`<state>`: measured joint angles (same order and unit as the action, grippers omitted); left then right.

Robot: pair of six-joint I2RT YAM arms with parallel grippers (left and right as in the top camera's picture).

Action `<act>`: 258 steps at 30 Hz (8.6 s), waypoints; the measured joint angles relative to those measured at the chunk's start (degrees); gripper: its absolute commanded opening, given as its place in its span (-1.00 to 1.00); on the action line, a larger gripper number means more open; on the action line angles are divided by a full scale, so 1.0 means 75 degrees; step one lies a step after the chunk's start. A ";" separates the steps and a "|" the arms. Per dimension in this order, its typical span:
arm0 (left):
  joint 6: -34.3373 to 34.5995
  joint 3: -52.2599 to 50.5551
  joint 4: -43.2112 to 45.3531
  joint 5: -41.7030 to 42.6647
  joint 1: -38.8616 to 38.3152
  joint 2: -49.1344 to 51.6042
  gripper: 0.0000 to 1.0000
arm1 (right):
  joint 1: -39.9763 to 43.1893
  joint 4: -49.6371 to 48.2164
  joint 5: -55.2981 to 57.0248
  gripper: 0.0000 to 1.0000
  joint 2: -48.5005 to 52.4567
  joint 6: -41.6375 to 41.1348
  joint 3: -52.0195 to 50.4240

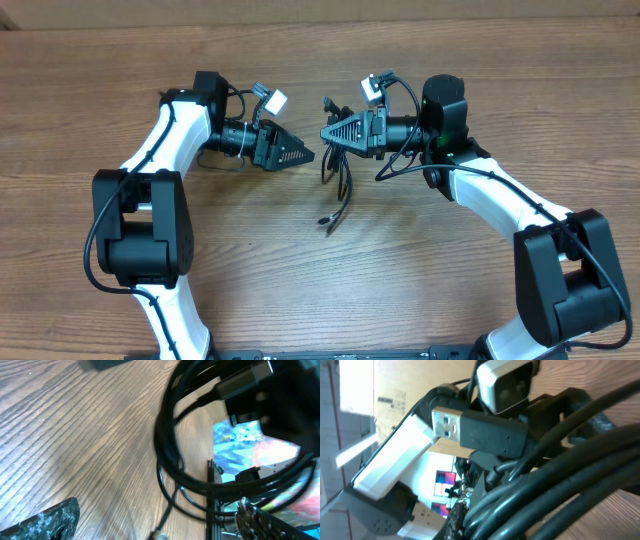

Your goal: Untangle cables

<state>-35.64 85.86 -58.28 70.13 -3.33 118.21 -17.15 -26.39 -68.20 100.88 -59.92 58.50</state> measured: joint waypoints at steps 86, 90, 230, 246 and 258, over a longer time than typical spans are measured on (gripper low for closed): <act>0.4465 -0.0009 0.1378 -0.4045 -0.0662 -0.0003 -0.92 | -0.1247 0.3663 0.4112 0.66 -0.0015 0.3567 0.0079; 0.4491 -0.0009 0.1376 -0.4045 -0.0702 -0.0003 -0.92 | -0.1250 0.3657 0.4707 0.63 -0.0015 0.3590 0.0079; 0.2981 0.0216 0.0627 -0.1687 -0.0560 0.0562 -0.34 | -0.1311 0.6085 0.8157 -0.93 -0.0017 0.4966 0.0169; 0.5712 0.0216 0.1731 -0.5846 -0.2294 0.0562 -0.79 | -0.1314 0.6062 0.8151 -0.93 -0.0017 0.4963 0.0169; 0.5963 0.0254 0.1591 -0.6038 -0.2224 0.0562 -0.92 | -0.1314 0.6067 0.8134 -0.93 -0.0015 0.4960 0.0169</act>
<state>9.08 87.77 -46.35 24.84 -20.01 122.43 -27.00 19.11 -7.20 100.77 -22.72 59.77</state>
